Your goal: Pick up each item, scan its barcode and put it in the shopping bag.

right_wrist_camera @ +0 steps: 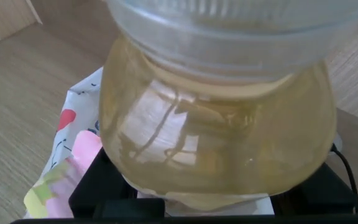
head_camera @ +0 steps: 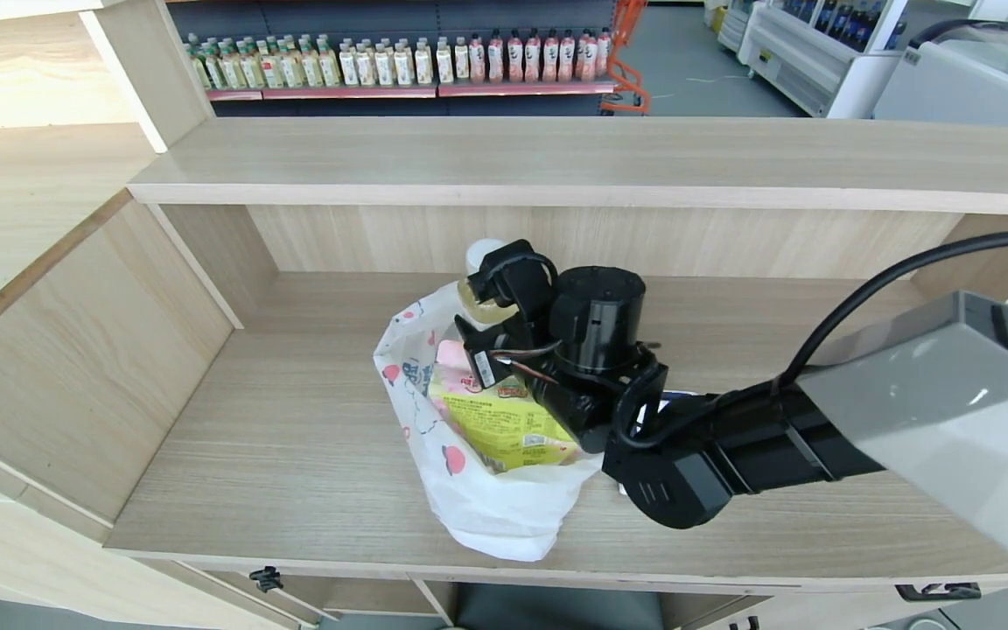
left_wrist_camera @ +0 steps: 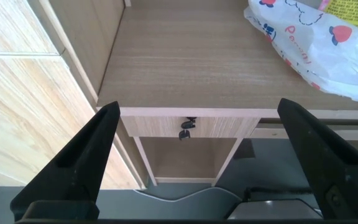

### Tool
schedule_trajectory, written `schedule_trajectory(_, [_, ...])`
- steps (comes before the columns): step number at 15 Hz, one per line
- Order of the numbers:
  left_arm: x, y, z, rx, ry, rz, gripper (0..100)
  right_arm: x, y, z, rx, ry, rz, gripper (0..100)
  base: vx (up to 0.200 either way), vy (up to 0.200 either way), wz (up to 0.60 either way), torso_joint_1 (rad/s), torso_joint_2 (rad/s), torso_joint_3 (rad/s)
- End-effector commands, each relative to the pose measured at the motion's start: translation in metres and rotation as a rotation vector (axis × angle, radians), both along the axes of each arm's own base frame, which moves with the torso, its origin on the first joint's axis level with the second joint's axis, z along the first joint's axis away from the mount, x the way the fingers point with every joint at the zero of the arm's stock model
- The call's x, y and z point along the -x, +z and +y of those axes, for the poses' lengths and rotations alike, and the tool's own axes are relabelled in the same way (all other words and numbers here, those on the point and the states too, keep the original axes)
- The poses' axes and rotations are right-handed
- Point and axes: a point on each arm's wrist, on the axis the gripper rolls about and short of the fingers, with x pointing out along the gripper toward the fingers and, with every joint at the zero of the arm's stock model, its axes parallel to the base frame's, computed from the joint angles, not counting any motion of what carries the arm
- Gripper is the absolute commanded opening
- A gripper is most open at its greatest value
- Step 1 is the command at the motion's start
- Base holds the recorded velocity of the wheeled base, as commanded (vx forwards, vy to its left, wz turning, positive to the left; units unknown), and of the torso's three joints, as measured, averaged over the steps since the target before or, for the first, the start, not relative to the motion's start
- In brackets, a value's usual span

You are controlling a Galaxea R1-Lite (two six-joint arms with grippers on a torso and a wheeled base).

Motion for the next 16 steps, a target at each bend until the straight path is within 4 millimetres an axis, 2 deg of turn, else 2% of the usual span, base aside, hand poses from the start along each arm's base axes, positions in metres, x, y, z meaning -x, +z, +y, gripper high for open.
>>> schedule_trajectory(1, [0.0,0.0,0.0,0.0,0.0,0.001,100,0.001,-0.02,-0.001,0.018,-0.022,0.023,0,0.0,0.0,0.0,0.0,0.0,0.0])
schedule_trajectory(4, [0.0,0.0,0.0,0.0,0.0,0.001,100,0.002,-0.028,-0.007,-0.017,-0.026,0.04,0,0.0,0.0,0.0,0.0,0.0,0.0])
schedule_trajectory(9, [0.0,0.0,0.0,0.0,0.0,0.001,100,0.003,-0.027,-0.009,-0.045,-0.028,0.038,0,0.0,0.0,0.0,0.0,0.0,0.0])
schedule_trajectory(13, [0.0,0.0,0.0,0.0,0.0,0.001,100,-0.001,-0.022,-0.028,-0.085,-0.057,-0.001,0,0.0,0.0,0.0,0.0,0.0,0.0])
schedule_trajectory(16, [0.0,0.0,0.0,0.0,0.0,0.001,100,-0.006,-0.024,-0.047,-0.083,0.027,0.023,0,0.0,0.0,0.0,0.0,0.0,0.0])
